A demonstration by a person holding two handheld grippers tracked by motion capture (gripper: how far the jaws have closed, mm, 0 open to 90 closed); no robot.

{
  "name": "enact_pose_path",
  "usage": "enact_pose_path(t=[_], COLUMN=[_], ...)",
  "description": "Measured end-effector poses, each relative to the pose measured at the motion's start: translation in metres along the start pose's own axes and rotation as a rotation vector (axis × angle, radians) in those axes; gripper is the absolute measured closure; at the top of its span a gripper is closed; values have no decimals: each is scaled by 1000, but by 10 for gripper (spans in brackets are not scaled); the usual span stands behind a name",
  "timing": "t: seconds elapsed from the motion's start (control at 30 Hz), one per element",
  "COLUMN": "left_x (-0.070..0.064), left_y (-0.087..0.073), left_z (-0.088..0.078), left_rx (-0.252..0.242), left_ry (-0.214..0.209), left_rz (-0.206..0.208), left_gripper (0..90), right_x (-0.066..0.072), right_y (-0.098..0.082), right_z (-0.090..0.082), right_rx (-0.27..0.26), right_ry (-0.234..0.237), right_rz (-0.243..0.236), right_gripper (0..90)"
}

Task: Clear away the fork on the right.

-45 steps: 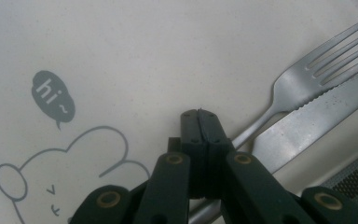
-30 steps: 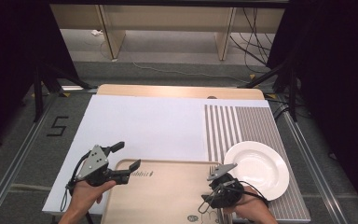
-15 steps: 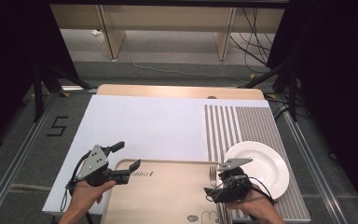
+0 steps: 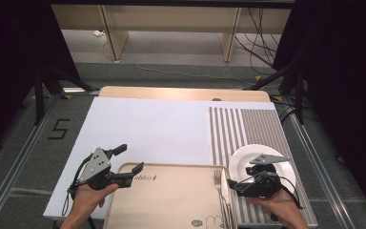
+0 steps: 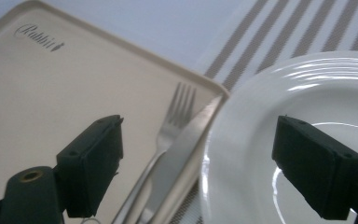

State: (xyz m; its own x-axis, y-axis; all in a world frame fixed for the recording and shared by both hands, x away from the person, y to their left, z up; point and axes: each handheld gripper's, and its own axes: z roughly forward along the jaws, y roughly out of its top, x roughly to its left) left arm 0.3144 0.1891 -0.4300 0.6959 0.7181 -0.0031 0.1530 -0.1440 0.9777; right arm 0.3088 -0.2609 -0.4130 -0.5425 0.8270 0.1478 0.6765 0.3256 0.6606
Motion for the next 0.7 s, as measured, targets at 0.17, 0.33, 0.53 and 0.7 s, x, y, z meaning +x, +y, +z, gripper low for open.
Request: enact_pose_path(t=[0.17, 0.33, 0.53, 0.7], left_x=[1, 1, 0, 1], left_y=[-1, -1, 0, 0], left_z=[1, 1, 0, 0], left_rx=[-6, -6, 0, -2], left_ry=[-3, -5, -2, -1], left_rz=[-4, -5, -3, -5], left_gripper=[173, 173, 173, 173], right_x=[-14, -28, -39, -48], right_y=[-3, -8, -12, -15], right_z=[-8, -12, -17, -22], right_rx=[-26, -32, -39, -48], right_ry=[-23, -42, -90, -128], right_rz=[54, 90, 122, 176], right_gripper=[173, 173, 173, 173])
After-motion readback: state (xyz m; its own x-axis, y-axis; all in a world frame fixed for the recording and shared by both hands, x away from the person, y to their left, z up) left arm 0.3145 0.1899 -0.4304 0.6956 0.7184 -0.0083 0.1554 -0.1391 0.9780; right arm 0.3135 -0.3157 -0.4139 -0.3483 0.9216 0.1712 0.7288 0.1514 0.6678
